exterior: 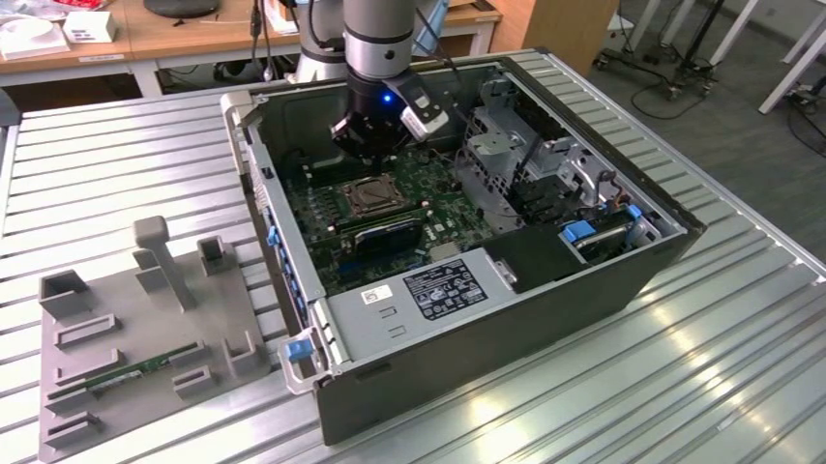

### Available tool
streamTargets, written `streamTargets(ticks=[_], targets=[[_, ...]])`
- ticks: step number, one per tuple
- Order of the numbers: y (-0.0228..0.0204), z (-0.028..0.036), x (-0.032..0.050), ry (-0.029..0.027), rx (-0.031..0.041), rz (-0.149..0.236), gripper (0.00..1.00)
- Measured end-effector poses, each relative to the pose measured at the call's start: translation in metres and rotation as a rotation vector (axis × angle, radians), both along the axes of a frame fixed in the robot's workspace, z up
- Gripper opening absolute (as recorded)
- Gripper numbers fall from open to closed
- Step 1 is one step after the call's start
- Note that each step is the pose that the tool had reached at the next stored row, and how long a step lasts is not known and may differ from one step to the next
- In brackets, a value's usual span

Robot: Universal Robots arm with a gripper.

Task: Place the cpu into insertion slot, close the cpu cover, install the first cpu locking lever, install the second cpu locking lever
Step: 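Install the first cpu locking lever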

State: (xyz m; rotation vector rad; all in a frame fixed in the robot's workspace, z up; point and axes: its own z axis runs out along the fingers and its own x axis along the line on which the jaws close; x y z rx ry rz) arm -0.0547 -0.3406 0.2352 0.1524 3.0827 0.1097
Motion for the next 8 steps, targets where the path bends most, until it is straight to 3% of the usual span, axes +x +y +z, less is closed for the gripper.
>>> streamTargets(ticks=[8], targets=[[0.0000, 0.0020, 0.0000, 0.0001, -0.0001, 0.000, 0.11]])
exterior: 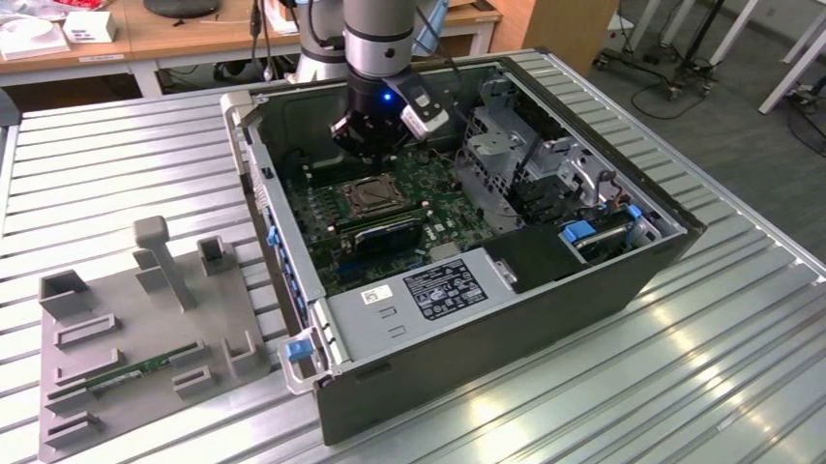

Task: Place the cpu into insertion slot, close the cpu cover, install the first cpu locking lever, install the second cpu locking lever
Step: 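Install the first cpu locking lever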

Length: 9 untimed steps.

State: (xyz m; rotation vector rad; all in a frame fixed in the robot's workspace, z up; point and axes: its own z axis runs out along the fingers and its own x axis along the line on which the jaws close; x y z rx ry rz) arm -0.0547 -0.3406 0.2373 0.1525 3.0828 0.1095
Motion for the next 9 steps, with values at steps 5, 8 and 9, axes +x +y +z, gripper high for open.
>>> streamTargets(ticks=[5, 8, 9], targets=[[0.0000, 0.0013, 0.0000, -0.0002, 0.0002, 0.000, 0.11], [0.0000, 0.0015, 0.0000, -0.0001, 0.0002, 0.000, 0.11], [0.0000, 0.0015, 0.0000, -0.0001, 0.0001, 0.000, 0.11]])
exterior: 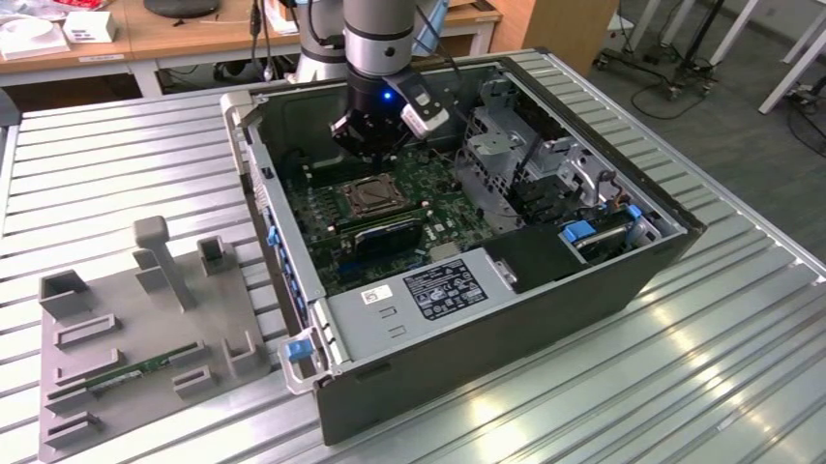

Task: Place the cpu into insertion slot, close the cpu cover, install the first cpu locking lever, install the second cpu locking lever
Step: 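Install the first cpu locking lever, then install the second cpu locking lever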

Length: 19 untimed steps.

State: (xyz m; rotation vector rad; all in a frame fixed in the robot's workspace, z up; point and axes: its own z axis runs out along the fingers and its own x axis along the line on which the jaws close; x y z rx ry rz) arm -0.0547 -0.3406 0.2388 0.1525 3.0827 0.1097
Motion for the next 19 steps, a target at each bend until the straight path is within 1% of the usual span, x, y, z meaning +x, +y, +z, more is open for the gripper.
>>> streamTargets(ticks=[12, 14, 16, 19], targets=[[0.0000, 0.0012, 0.0000, 0.0001, -0.0002, 0.000, 0.11], [-0.0001, 0.0028, 0.0000, 0.0002, -0.0004, 0.000, 0.11], [0.0000, 0.0061, 0.0000, 0.0000, 0.0000, 0.000, 0.11], [0.0000, 0.0078, 0.0000, 0.0001, -0.0002, 0.000, 0.11]])
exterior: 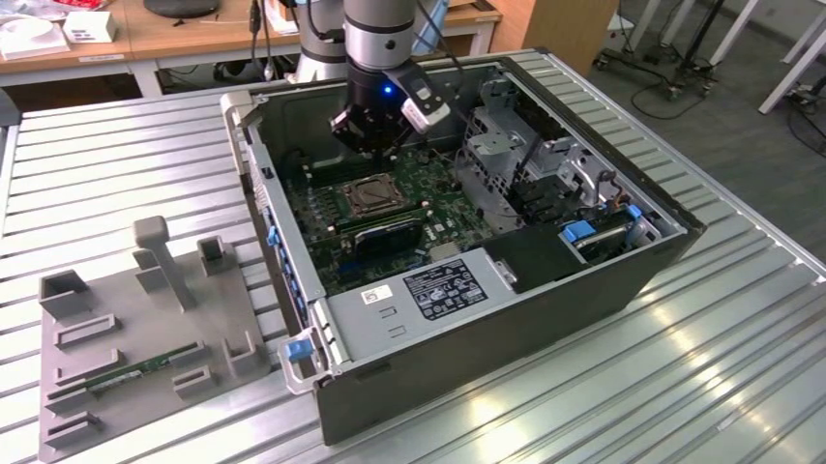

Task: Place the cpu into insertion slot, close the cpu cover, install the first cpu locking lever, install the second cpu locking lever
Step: 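Install the second cpu locking lever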

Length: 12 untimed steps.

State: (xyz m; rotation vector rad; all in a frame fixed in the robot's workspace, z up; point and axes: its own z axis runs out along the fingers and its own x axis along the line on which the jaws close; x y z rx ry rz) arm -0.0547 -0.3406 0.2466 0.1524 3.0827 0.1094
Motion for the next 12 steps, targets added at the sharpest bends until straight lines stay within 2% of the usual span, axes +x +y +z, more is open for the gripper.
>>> streamTargets(ticks=[5, 12], targets=[[-0.0002, 0.0007, -0.0001, 0.0001, -0.0002, 0.000, 0.11], [-0.0026, 0.0006, 0.0000, 0.0000, -0.0014, 0.000, 0.11]])
